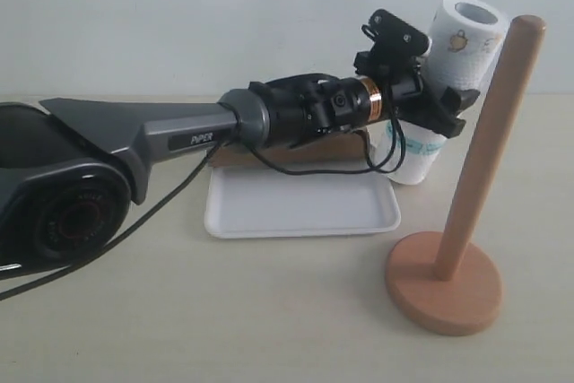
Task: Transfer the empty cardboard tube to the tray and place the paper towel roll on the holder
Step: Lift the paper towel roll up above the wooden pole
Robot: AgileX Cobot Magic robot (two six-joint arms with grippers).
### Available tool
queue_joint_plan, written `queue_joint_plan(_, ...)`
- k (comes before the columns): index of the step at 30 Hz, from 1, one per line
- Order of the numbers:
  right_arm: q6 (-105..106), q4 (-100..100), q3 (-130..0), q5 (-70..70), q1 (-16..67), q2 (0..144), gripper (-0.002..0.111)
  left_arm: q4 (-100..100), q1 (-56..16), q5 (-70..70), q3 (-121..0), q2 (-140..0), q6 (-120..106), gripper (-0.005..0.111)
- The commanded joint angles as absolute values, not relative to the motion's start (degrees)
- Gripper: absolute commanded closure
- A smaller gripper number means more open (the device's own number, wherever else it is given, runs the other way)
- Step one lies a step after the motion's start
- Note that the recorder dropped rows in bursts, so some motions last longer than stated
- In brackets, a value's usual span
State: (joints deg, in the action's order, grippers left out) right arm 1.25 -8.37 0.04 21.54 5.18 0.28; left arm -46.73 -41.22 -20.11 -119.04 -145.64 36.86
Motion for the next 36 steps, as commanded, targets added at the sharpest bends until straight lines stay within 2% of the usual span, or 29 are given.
queue_joint_plan(1,1.29,-8.36,0.0,21.21,4.78,0.0,0.108,-46.47,-41.33,-19.68,-119.28,-140.93,37.81,0.103)
queue_joint_plan(7,1.29,-8.36,0.0,21.21,4.78,0.0,0.108,-48.04,-41.33,-21.32,-117.77,-136.88,41.6,0.103)
queue_joint_plan(28,1.29,-8.36,0.0,21.21,4.78,0.0,0.108,-48.39,-41.22,-23.19,-100.35,-115.58,43.47,0.103)
queue_joint_plan(36,1.29,-8.36,0.0,21.21,4.78,0.0,0.108,-47.75,-41.22,-24.83,-98.22,-110.74,46.85,0.103)
